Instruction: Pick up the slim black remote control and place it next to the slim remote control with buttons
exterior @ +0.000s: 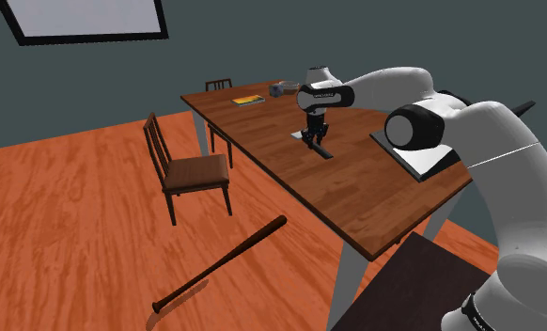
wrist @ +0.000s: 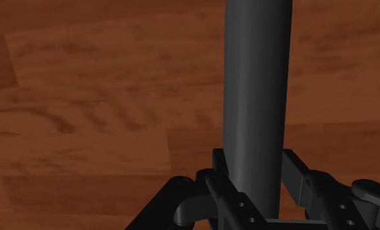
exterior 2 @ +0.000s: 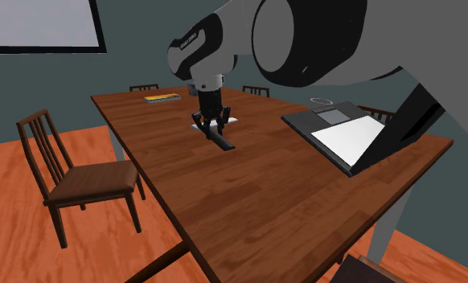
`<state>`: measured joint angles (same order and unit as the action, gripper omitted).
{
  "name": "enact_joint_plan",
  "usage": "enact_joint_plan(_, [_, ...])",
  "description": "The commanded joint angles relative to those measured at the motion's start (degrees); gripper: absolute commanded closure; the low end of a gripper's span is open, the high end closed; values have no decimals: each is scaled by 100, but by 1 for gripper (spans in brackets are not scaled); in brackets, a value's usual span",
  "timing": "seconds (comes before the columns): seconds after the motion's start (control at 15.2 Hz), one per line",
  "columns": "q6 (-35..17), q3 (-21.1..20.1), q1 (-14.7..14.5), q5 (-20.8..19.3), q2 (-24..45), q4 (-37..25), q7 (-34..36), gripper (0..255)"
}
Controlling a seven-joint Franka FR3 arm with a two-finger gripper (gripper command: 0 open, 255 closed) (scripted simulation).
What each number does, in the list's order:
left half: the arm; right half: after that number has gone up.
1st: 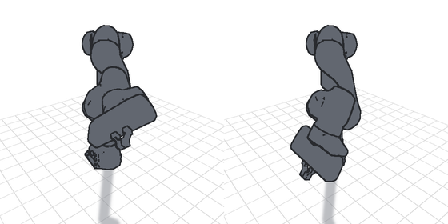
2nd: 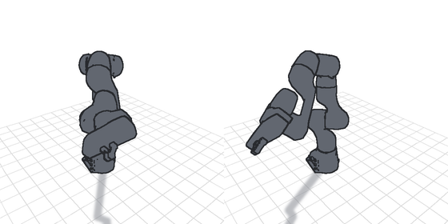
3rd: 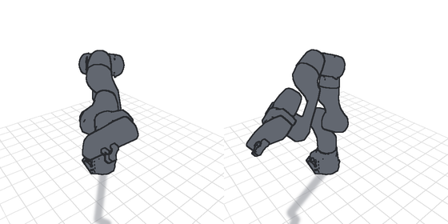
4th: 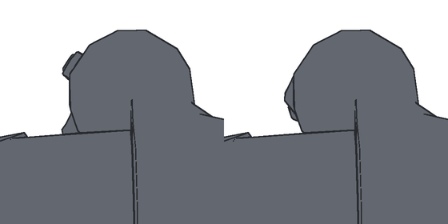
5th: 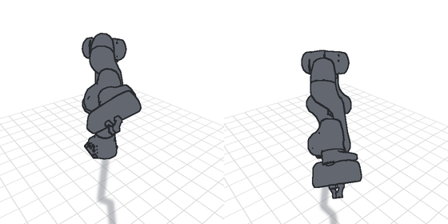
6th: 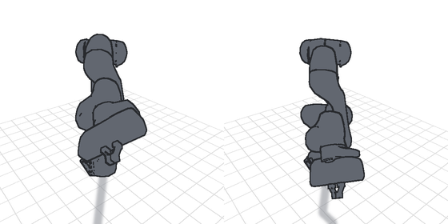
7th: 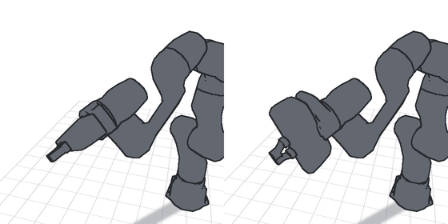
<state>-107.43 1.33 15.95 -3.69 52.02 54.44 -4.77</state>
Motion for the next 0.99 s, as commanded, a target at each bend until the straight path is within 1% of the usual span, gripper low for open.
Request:
enact_joint_plan(0.0, [-2,0,0,0,-2,2,0,255])
enact_joint_plan(0.07, [-2,0,0,0,-1,1,0,0])
enact_joint_plan(0.4, [-1,0,0,0,-1,1,0,0])
enact_joint_plan(0.66, [671,-3,-28,7,-74,-598,-15,0])
enact_joint_plan(0.92, [671,-3,-28,7,-74,-598,-15,0])
